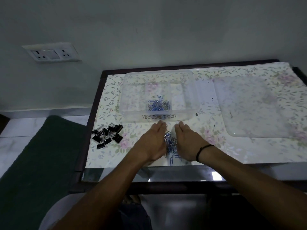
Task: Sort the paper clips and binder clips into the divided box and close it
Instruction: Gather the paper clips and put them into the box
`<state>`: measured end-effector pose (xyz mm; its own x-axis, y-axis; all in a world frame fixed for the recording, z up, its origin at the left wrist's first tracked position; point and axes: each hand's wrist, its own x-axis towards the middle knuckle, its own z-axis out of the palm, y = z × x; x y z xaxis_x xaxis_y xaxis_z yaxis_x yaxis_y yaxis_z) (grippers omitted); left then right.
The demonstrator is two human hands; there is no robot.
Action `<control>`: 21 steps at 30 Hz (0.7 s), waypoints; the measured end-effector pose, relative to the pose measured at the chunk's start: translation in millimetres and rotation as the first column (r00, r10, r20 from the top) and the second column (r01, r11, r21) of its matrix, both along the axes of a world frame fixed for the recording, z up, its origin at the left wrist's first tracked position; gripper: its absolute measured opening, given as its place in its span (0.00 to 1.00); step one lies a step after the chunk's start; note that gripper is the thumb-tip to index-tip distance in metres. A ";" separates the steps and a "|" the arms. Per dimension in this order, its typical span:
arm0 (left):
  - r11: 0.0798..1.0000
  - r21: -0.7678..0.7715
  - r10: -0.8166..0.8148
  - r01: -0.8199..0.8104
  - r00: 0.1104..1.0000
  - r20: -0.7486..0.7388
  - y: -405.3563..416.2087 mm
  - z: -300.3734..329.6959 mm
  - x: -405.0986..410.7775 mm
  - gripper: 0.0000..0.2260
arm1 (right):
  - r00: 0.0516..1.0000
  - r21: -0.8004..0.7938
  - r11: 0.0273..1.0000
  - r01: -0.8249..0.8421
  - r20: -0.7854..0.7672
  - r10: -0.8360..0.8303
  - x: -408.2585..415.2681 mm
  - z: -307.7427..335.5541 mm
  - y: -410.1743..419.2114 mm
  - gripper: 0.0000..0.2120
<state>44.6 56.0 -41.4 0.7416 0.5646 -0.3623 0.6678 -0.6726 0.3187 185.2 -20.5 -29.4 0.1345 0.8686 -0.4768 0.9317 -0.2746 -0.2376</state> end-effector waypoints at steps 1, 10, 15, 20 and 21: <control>1.000 0.010 -0.019 0.019 1.000 0.013 -2.4 -2.3 3.1 0.33 | 1.000 0.019 1.000 -0.011 0.006 0.011 -3.3 0.8 -0.2 0.35; 0.990 -0.126 -0.062 0.066 0.997 0.034 -10.9 14.7 2.3 0.29 | 0.988 0.029 0.999 -0.034 -0.152 0.038 -18.3 7.8 -8.9 0.35; 0.982 -0.176 -0.064 0.063 0.998 -0.001 -6.6 18.8 -10.4 0.16 | 0.986 0.031 0.996 -0.080 -0.143 0.083 -12.7 13.1 -14.6 0.25; 1.000 -0.026 0.015 -0.016 0.999 -0.031 15.4 23.1 -29.1 0.43 | 0.999 -0.008 0.999 -0.036 -0.011 0.036 1.7 20.6 -21.8 0.44; 0.999 -0.010 0.049 -0.050 0.995 -0.087 16.0 22.4 -31.7 0.48 | 1.000 -0.031 0.999 -0.014 0.025 0.014 2.0 19.6 -23.6 0.46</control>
<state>12.9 72.0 -19.1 0.6783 0.5947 -0.4316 0.7256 -0.6346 0.2660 187.2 -44.1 -9.7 0.1347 0.8552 -0.5004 0.9411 -0.2685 -0.2055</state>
